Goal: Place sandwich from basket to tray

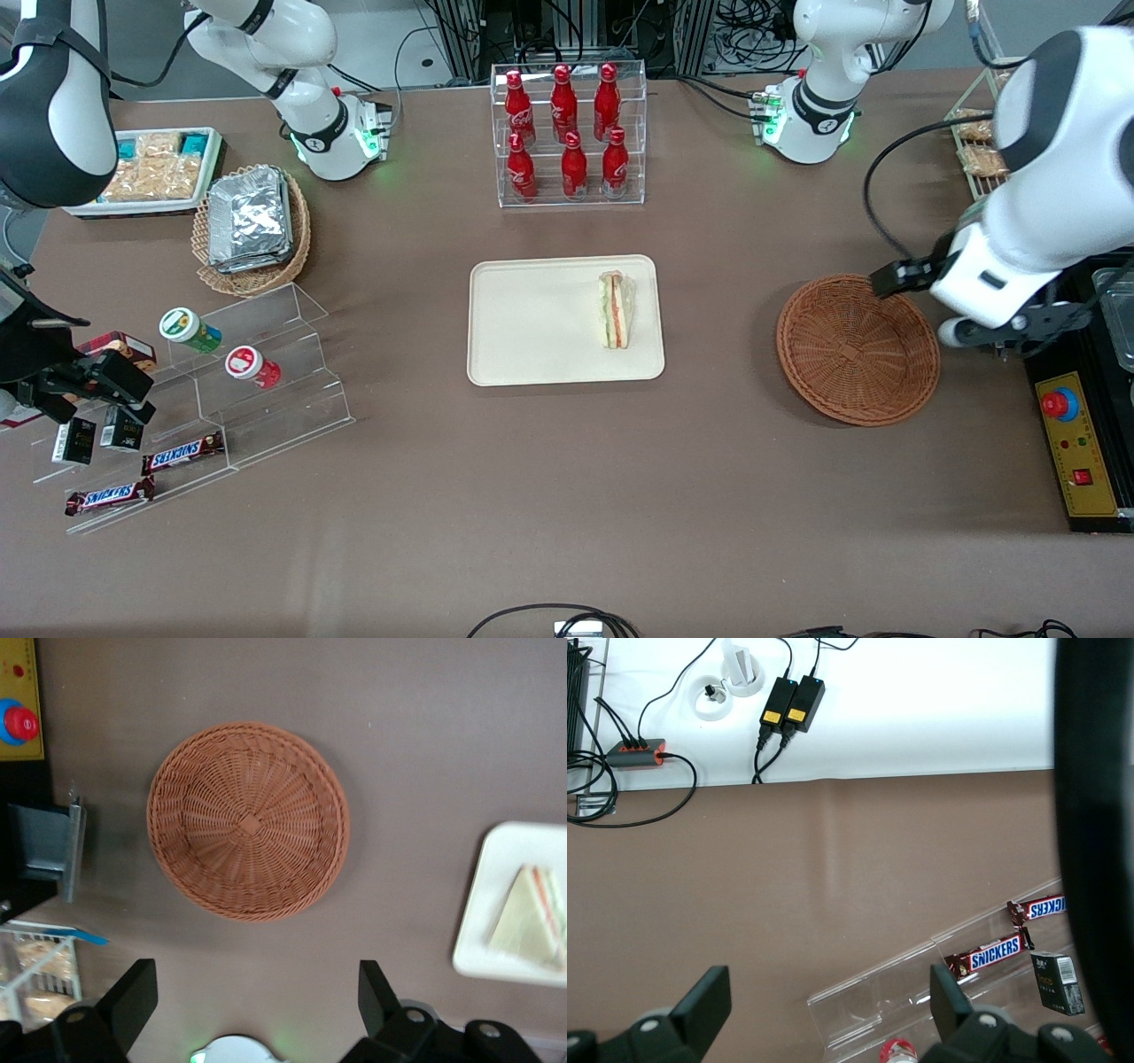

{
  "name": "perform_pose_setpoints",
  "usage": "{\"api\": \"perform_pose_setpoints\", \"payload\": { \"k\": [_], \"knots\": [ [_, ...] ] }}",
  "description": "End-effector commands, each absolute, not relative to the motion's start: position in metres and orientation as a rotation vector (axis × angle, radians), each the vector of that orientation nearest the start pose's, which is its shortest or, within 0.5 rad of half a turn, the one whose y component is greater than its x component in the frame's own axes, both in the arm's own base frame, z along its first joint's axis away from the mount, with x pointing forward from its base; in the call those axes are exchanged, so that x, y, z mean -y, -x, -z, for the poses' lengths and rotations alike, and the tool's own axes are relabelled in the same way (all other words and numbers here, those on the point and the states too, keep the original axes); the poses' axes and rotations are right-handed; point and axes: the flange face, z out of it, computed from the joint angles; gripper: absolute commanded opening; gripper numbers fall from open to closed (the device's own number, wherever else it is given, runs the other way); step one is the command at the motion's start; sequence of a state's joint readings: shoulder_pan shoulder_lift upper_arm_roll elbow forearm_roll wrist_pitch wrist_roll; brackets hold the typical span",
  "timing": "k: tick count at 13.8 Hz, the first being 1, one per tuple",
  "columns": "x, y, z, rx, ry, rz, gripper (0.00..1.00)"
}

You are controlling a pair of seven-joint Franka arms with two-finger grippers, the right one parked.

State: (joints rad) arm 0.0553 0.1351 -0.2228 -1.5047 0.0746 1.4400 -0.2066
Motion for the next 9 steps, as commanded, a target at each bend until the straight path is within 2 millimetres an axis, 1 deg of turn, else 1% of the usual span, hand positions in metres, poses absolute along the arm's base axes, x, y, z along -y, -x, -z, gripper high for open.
{"api": "perform_pose_setpoints", "payload": {
  "k": [1, 3, 6, 9],
  "knots": [
    [0.06, -0.552, -0.594, -0.16, 3.072, -0.285, 1.0],
    [0.05, -0.549, -0.602, -0.233, 3.087, -0.274, 1.0],
    [0.049, -0.547, -0.606, -0.306, 3.093, -0.264, 1.0],
    [0.05, -0.548, -0.606, -0.302, 3.097, -0.265, 1.0]
  ]
}}
